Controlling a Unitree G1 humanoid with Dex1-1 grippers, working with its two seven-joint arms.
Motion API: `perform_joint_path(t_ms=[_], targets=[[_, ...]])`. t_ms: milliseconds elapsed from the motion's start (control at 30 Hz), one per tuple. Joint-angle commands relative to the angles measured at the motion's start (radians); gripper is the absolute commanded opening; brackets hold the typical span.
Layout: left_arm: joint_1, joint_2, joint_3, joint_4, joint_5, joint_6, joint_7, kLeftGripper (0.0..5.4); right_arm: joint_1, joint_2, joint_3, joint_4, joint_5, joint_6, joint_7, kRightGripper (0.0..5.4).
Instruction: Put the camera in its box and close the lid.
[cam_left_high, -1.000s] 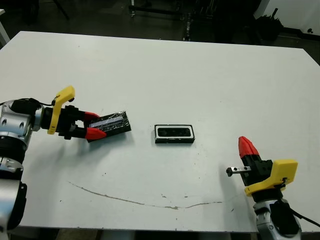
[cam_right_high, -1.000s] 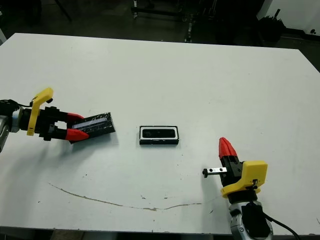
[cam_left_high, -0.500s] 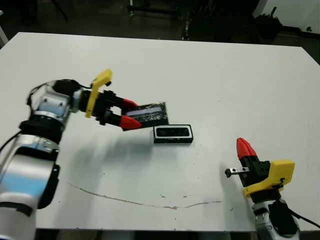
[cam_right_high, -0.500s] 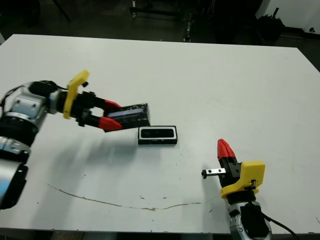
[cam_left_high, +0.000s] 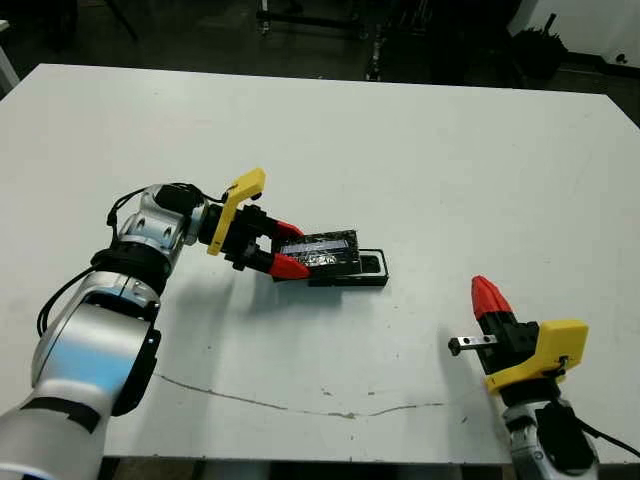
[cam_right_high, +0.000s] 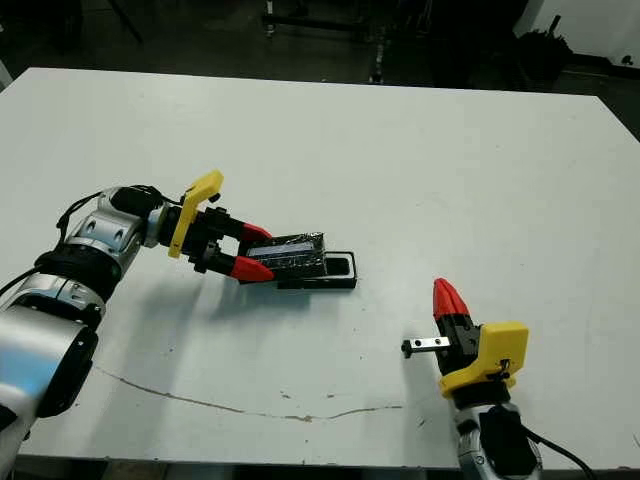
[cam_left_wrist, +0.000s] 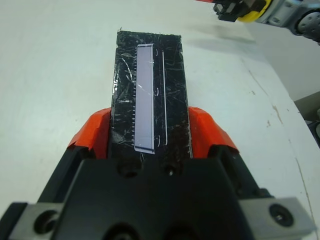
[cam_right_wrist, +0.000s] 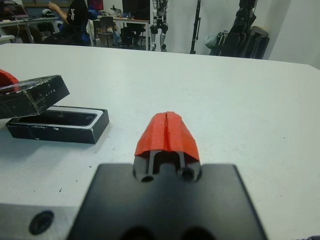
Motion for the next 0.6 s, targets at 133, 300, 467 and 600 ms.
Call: perform_joint_path(t_ms=[133, 300, 467, 600], targets=[[0.006, 0.011, 0.011, 0.015, 0.015, 0.008, 0.008, 3.15, 0.001, -0.01, -0.002, 0.0, -0.003, 0.015, -0.007, 0.0], [0.002, 0.015, 0.015, 0.005, 0.019, 0.004, 0.015, 3.15, 0.0, -0.014, -0.006, 0.004, -0.003, 0.013, -0.004, 0.0], [-0.003, 0.026, 0.036, -0.001, 0.006, 0.009, 0.018, 3.15, -0.001, -0.013, -0.009, 0.016, 0.005, 0.0, 0.003, 0.0], [-0.007, 0.032, 0.062, -0.001, -0.006, 0.023, 0.025, 3.15, 0.001, -0.015, -0.008, 0.008, -0.002, 0.013, -0.003, 0.0]])
